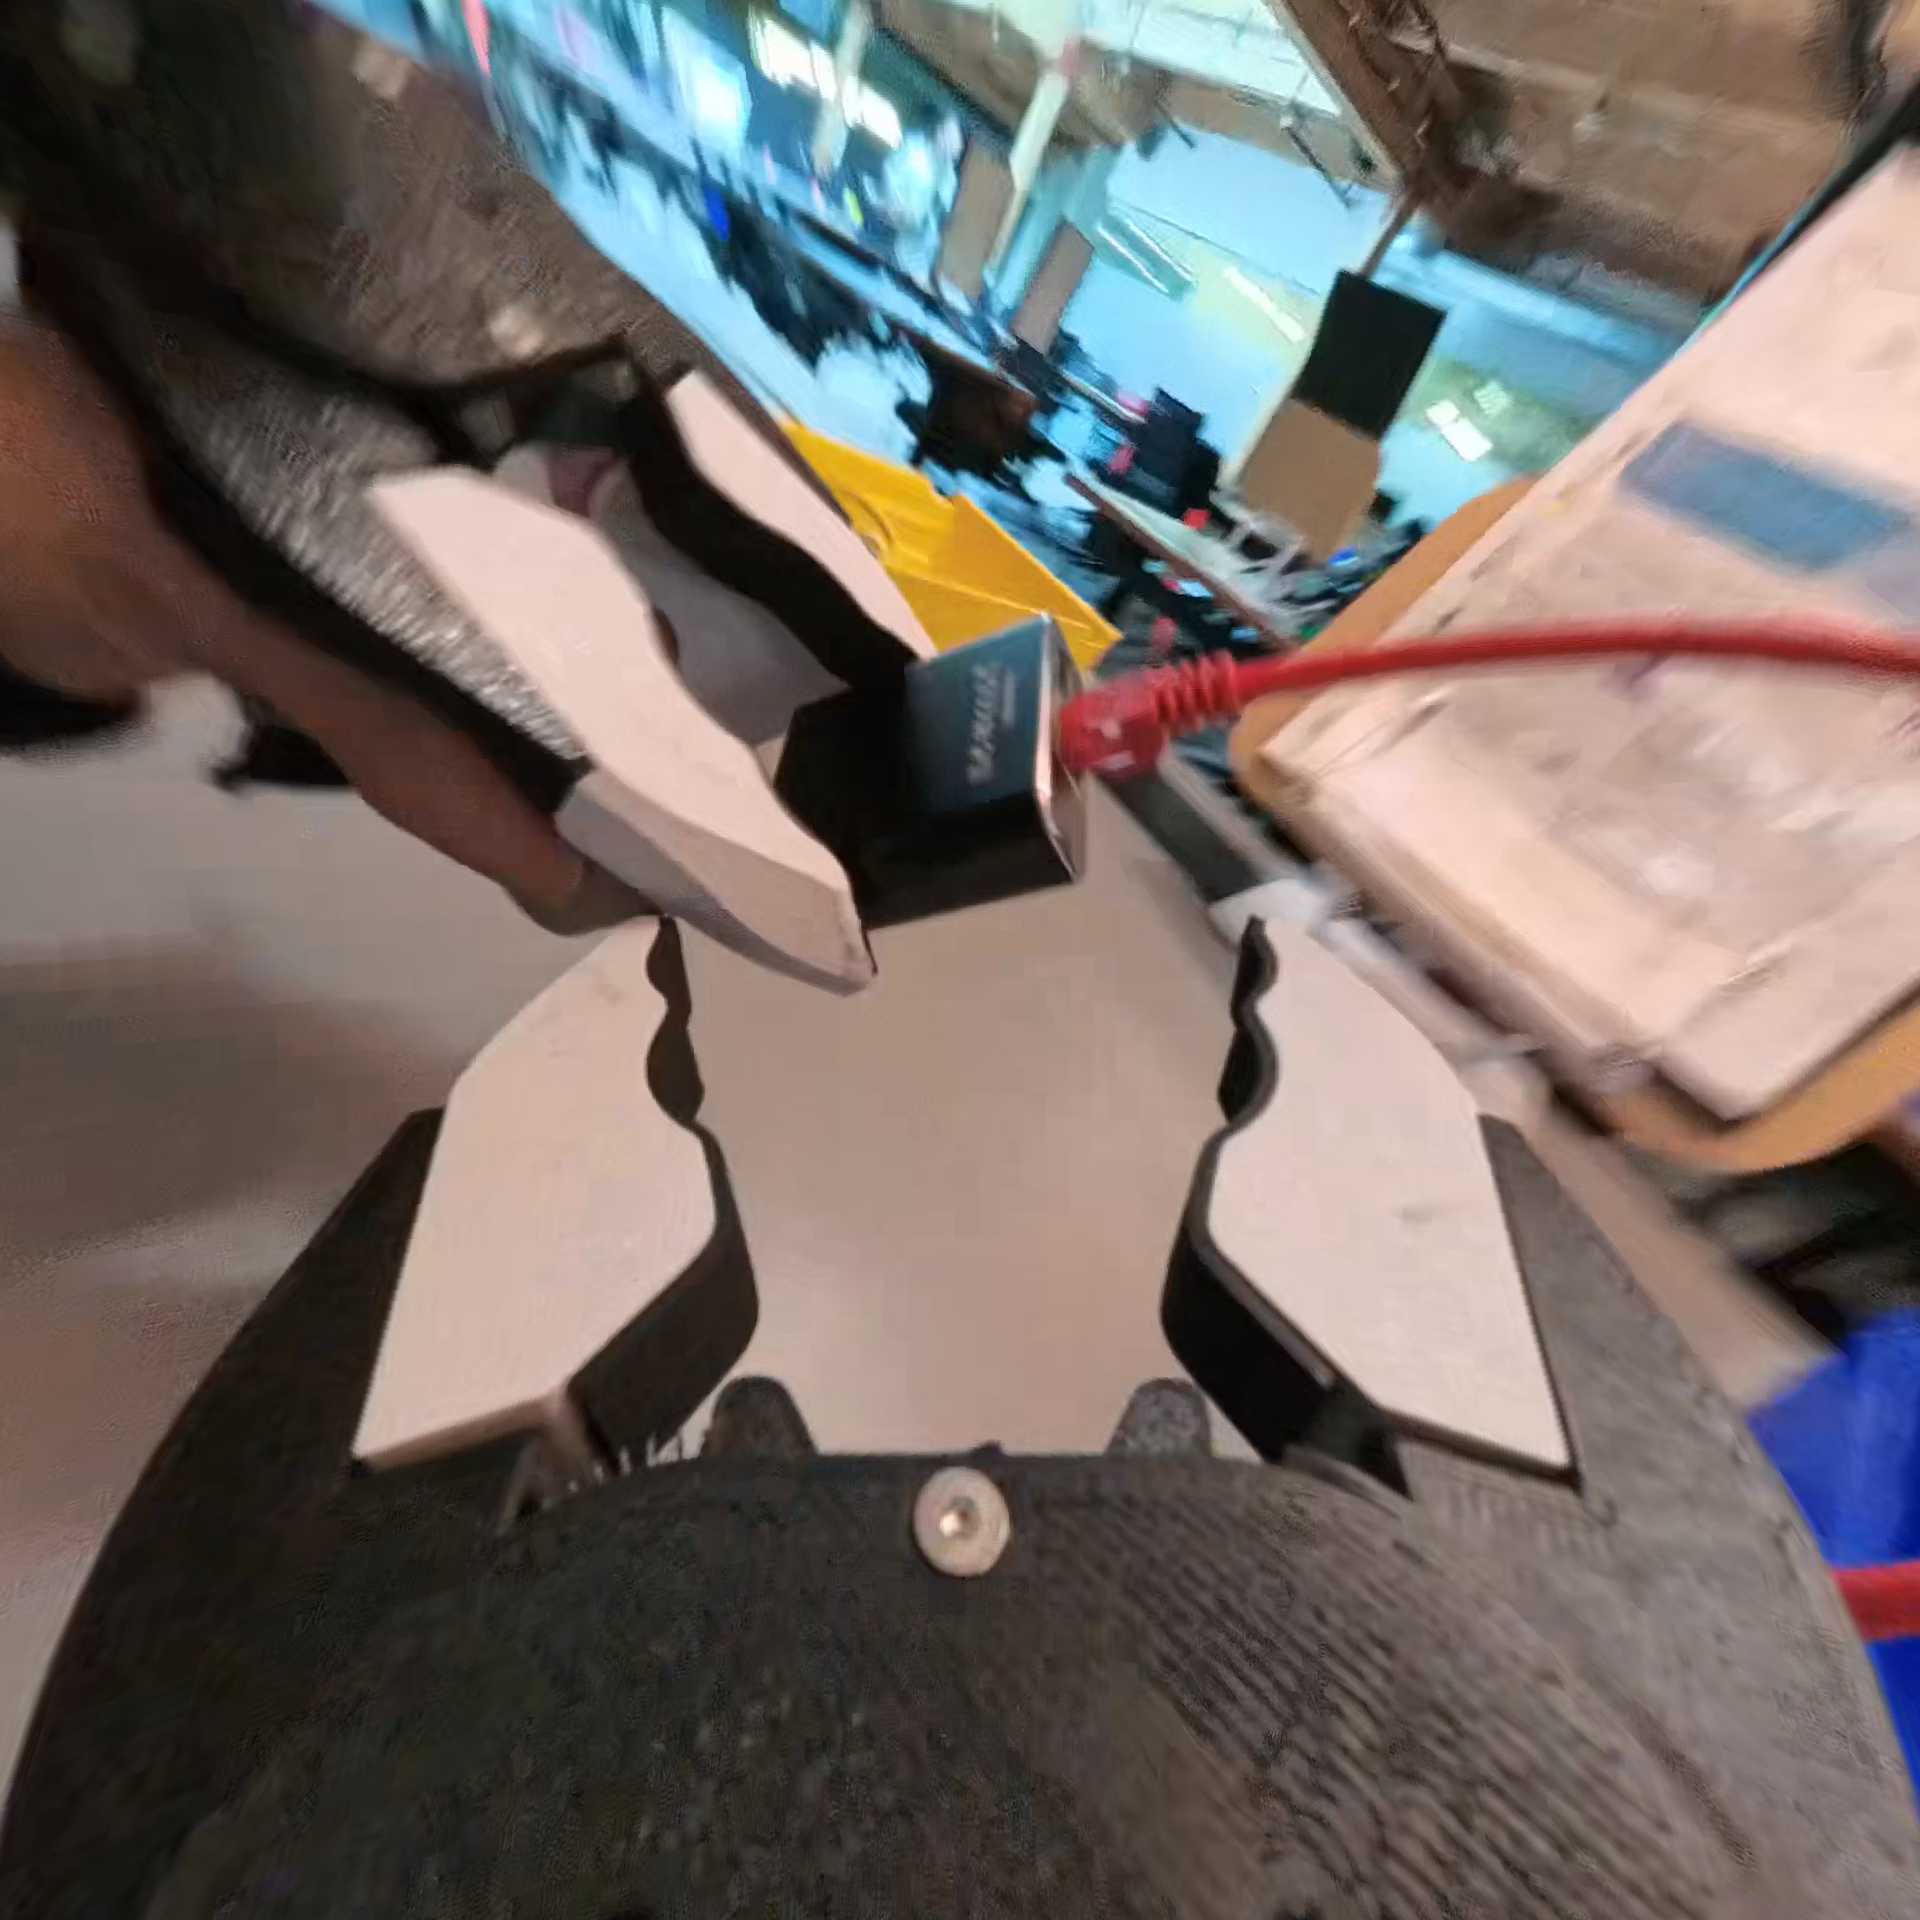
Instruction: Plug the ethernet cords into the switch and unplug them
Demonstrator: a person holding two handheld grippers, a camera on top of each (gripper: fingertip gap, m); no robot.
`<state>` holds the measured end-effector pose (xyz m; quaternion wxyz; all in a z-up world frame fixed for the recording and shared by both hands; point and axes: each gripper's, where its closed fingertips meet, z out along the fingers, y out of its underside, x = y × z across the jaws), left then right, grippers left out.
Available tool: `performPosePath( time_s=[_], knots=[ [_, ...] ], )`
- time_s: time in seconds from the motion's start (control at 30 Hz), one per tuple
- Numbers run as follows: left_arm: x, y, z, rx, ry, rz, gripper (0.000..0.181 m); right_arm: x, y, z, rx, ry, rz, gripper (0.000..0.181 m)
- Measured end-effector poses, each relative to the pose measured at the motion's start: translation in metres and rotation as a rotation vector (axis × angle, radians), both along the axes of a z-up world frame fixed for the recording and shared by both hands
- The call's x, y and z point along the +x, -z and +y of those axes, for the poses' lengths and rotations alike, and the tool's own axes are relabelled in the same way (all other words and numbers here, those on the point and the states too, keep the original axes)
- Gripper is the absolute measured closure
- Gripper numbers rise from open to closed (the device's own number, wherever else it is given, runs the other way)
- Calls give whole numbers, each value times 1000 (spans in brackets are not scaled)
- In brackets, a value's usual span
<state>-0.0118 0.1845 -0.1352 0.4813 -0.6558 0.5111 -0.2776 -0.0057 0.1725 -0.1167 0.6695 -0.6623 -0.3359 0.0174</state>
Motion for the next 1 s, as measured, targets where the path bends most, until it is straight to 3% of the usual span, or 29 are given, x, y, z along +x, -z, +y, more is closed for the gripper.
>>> performPosePath(
  time_s=[0.1,0.23,0.33,0.47,0.57,0.67,0.73,0.83,1.0],
  knots=[
    [-4,-23,0,228,41,23,119,-3,-7,-8,-215,-211,474,78],
    [2,-31,-18,496,179,104,119,-1,-39,-22,-293,-532,1016,120],
    [7,-25,-28,627,243,152,119,1,-28,-19,-346,-550,1041,157],
    [12,-21,-34,618,297,108,119,4,-26,-23,-410,-602,1061,157],
    [11,-37,-40,455,286,-83,120,18,-44,-20,-407,-672,1364,158],
    [3,-58,-36,62,227,-328,120,41,-55,-16,-401,-782,1691,157],
    [-1,-55,-31,-163,196,-367,124,39,-49,-13,-402,-748,1690,157],
    [0,-45,-43,-394,255,-335,131,32,-43,-9,-402,-677,1607,158],
    [3,-39,-42,-552,278,-369,156,17,-44,-14,-369,-652,1441,157]
  ],
)
